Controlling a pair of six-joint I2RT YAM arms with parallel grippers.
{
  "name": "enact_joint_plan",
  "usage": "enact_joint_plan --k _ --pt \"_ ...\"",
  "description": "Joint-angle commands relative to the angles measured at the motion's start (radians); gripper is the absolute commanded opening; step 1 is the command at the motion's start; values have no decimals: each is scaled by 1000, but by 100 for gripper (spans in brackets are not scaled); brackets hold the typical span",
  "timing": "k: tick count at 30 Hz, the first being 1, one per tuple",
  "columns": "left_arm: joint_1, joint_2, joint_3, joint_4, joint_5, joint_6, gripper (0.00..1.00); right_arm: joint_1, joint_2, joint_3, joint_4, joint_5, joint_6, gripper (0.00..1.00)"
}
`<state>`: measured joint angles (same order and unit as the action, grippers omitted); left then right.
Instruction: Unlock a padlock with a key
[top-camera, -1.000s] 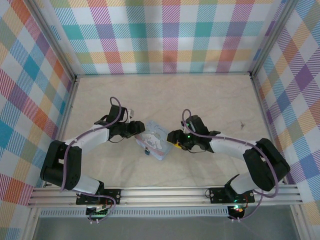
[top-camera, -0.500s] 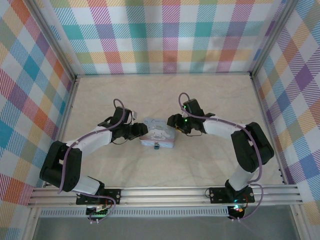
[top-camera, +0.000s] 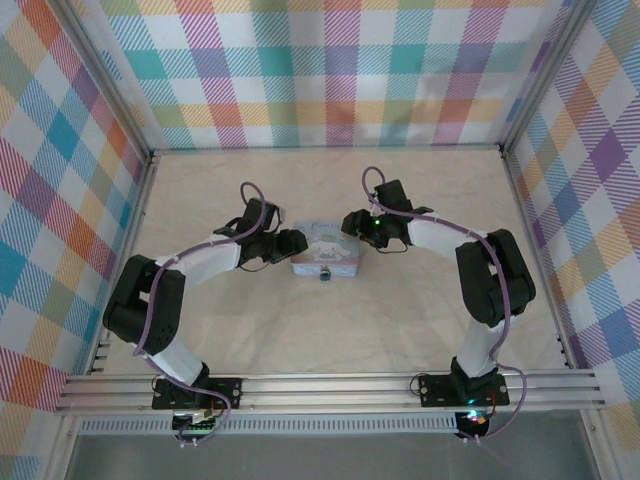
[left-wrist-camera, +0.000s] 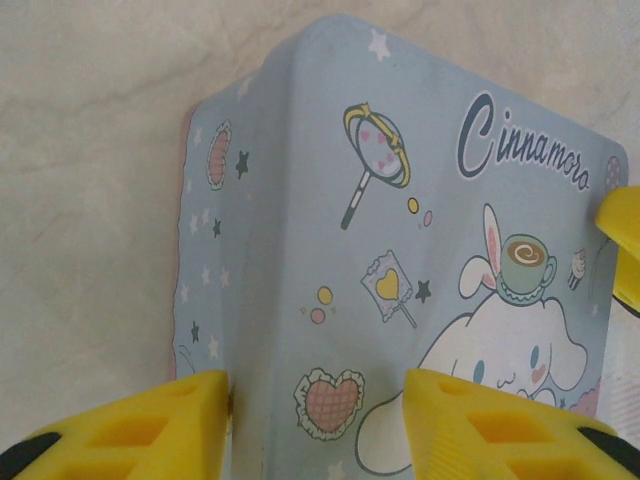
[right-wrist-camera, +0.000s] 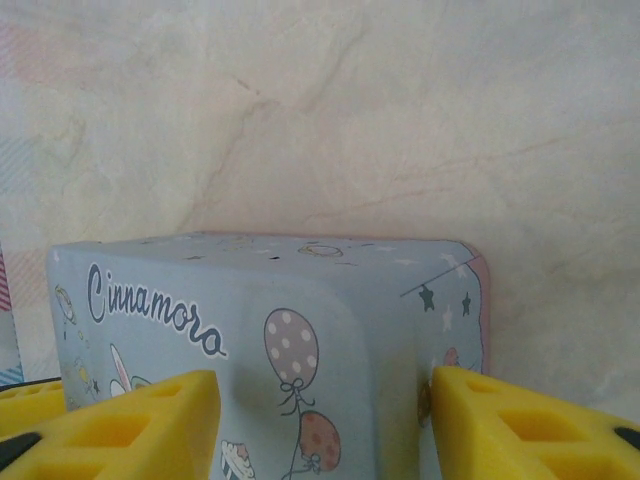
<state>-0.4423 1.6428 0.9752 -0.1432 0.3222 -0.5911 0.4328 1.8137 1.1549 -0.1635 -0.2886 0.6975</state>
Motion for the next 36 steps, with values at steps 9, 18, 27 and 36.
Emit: enact_joint_plan --k 9,18,27,36 --pt "-42 82 113 71 15 -29 54 -25 58 104 -24 -113 -42 60" --pt "-42 38 88 7 -59 -21 81 -53 23 99 -61 -78 -72 77" --pt "-36 -56 34 -50 -106 -11 88 -114 -94 84 -208 27 -129 85" --pt "-82 -206 24 -207 -79 97 88 -227 -359 -3 -412 181 -149 84"
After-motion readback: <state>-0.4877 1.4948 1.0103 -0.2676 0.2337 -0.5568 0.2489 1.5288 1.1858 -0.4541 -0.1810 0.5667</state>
